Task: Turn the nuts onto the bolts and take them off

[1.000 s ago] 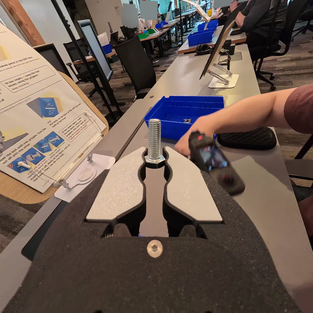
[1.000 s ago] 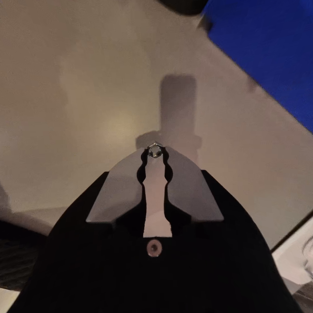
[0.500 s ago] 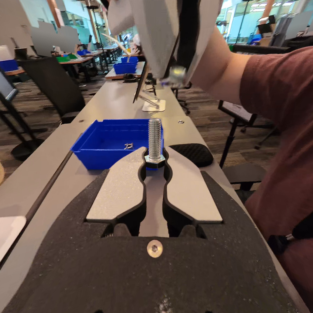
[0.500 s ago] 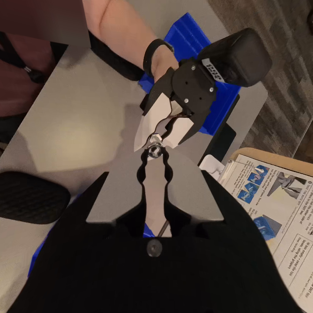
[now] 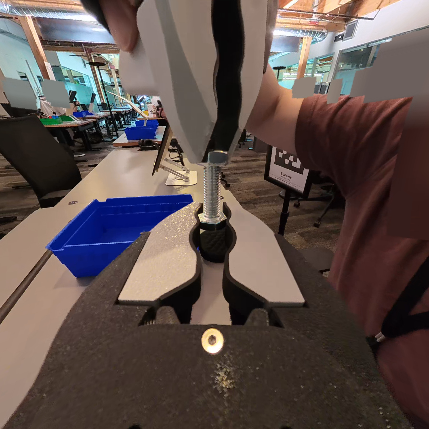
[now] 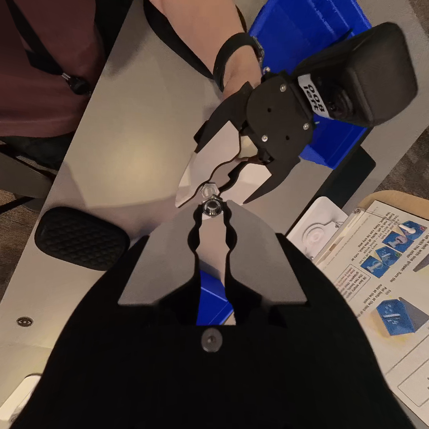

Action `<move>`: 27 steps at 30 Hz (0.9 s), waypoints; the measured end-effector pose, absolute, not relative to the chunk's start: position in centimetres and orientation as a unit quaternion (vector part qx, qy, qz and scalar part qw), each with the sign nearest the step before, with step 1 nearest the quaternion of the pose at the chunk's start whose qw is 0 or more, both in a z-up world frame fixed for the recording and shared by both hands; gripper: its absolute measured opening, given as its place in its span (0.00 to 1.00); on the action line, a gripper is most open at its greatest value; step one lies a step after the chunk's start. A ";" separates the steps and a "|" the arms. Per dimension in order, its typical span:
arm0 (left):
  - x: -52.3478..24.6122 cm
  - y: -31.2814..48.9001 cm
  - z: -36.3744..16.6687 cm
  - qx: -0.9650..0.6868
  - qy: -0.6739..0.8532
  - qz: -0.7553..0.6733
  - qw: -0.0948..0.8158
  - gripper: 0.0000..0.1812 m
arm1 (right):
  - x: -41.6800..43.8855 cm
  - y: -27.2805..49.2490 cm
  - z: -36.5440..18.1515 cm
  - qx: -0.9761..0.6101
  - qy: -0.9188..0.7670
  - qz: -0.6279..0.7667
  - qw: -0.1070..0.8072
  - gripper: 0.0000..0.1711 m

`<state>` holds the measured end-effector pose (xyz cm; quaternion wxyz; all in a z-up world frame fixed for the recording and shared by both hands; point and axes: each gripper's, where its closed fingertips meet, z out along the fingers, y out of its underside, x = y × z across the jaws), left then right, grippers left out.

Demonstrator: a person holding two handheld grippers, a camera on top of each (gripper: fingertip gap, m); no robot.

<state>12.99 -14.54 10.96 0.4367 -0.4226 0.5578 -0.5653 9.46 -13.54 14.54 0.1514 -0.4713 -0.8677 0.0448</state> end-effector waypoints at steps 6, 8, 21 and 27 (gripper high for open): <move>13.8 -14.9 9.9 -0.425 0.573 -0.555 0.428 0.09 | 10.3 -13.9 13.6 -0.477 -0.871 0.039 0.112 0.11; 14.0 -14.8 9.8 -0.431 0.571 -0.550 0.430 0.09 | 10.4 -13.7 13.5 -0.496 -0.861 0.038 0.107 0.11; 14.3 -11.2 9.0 -0.521 0.526 -0.479 0.472 0.09 | 10.8 -10.4 12.8 -0.805 -0.569 0.106 0.132 0.11; 13.7 -9.4 9.0 -0.564 0.508 -0.392 0.520 0.09 | 10.6 -9.4 12.9 -0.845 -0.493 0.127 0.165 0.11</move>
